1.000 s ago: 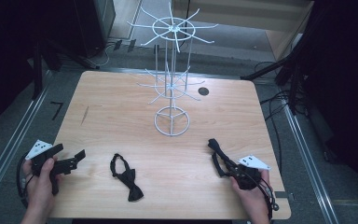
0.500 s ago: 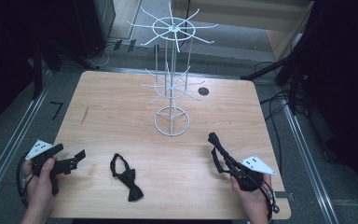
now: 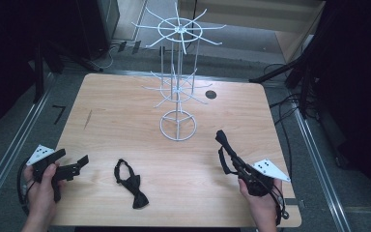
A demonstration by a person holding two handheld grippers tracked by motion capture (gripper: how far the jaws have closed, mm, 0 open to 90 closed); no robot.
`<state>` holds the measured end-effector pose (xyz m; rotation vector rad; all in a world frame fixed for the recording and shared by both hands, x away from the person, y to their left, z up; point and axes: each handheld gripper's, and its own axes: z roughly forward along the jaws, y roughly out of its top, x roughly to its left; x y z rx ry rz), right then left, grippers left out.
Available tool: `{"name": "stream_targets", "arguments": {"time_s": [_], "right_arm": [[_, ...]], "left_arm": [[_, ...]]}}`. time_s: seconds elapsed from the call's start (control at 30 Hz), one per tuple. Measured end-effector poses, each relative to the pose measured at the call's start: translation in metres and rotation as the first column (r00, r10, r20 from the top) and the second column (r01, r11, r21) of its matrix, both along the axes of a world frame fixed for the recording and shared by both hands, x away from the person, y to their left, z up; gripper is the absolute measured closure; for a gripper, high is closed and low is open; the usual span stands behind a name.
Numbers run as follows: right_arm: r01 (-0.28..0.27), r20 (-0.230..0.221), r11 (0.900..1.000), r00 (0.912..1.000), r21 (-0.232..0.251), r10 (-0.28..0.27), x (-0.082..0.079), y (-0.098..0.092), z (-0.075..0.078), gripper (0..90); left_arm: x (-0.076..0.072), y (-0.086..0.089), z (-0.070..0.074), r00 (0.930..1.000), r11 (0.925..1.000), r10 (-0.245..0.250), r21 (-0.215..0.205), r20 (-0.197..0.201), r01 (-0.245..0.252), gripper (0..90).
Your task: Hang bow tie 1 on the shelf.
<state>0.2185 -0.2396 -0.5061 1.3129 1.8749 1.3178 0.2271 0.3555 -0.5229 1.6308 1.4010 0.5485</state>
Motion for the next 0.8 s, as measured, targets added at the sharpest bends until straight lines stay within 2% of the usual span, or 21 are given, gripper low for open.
{"name": "stream_targets", "arguments": {"time_s": [0.37,0.8], "right_arm": [[-0.007,0.029,1.000,0.9996,0.000,0.007,0.002,0.006,0.011,85.7],[0.003,0.060,0.999,0.9982,0.034,-0.005,0.006,0.007,0.027,85.5]], "left_arm": [[0.000,0.000,0.000,1.0000,1.0000,-0.001,0.000,0.002,0.001,0.0],[0.000,0.000,0.000,1.0000,1.0000,-0.002,0.000,0.002,0.002,0.0]]}}
